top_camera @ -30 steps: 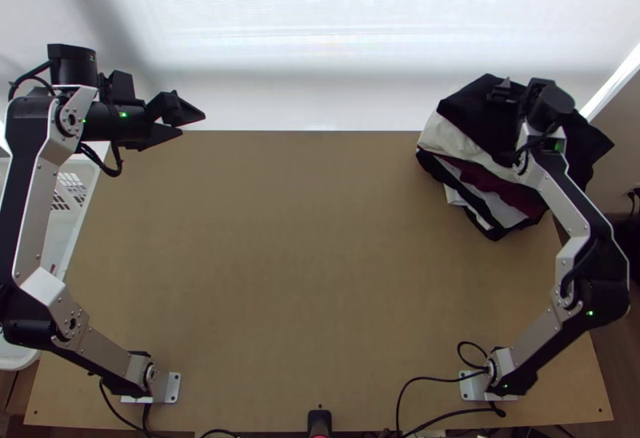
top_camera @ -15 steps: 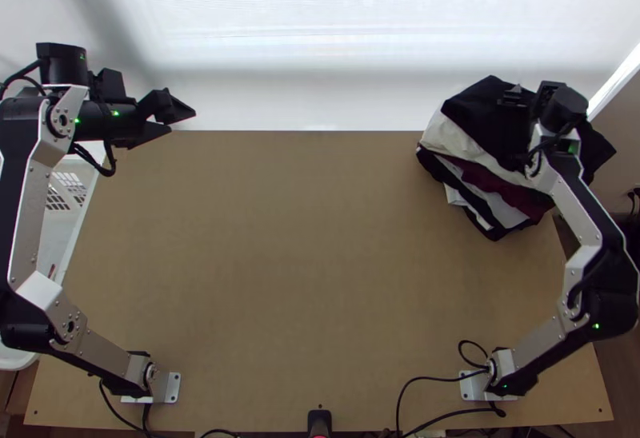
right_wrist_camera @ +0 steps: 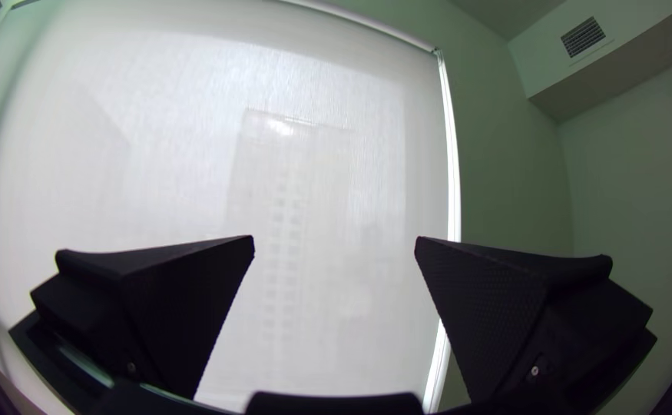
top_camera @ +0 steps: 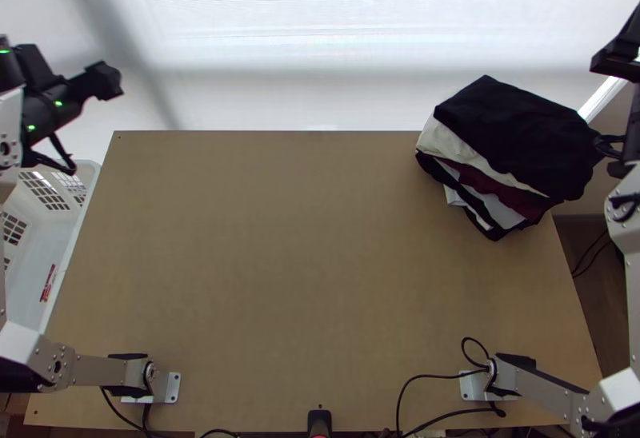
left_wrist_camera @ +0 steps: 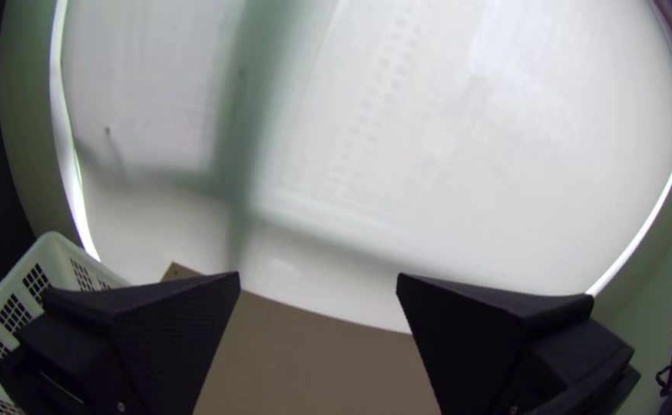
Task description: Fold the t-shirt
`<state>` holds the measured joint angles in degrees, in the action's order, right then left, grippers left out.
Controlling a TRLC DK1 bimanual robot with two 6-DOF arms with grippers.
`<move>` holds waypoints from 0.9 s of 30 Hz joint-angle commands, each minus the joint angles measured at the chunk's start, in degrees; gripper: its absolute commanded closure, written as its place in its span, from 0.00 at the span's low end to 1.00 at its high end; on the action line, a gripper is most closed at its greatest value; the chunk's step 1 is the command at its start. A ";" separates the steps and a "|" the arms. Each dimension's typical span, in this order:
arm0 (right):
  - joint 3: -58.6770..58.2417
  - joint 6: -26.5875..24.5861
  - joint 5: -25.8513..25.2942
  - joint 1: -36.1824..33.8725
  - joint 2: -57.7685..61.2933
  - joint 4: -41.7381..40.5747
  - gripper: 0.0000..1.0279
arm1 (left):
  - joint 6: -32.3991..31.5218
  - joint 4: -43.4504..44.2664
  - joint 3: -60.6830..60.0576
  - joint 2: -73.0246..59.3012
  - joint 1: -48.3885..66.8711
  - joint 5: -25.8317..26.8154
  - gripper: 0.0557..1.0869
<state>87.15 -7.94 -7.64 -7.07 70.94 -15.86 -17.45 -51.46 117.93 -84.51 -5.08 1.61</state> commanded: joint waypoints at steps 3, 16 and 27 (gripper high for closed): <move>-3.92 0.83 1.40 1.09 -6.25 -1.02 0.04 | 6.99 12.70 -9.03 9.71 -4.32 -6.44 0.04; -31.08 -1.02 5.79 9.36 -24.97 -4.53 0.04 | 15.78 41.35 -53.15 38.54 -7.14 -13.12 0.04; -63.69 -0.67 5.71 16.12 -42.37 -8.66 0.04 | 19.30 53.75 -84.44 55.95 -7.14 -14.88 0.04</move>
<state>28.93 -7.99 -1.89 7.73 33.45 -23.22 0.30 0.12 38.96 -32.10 -11.99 -12.71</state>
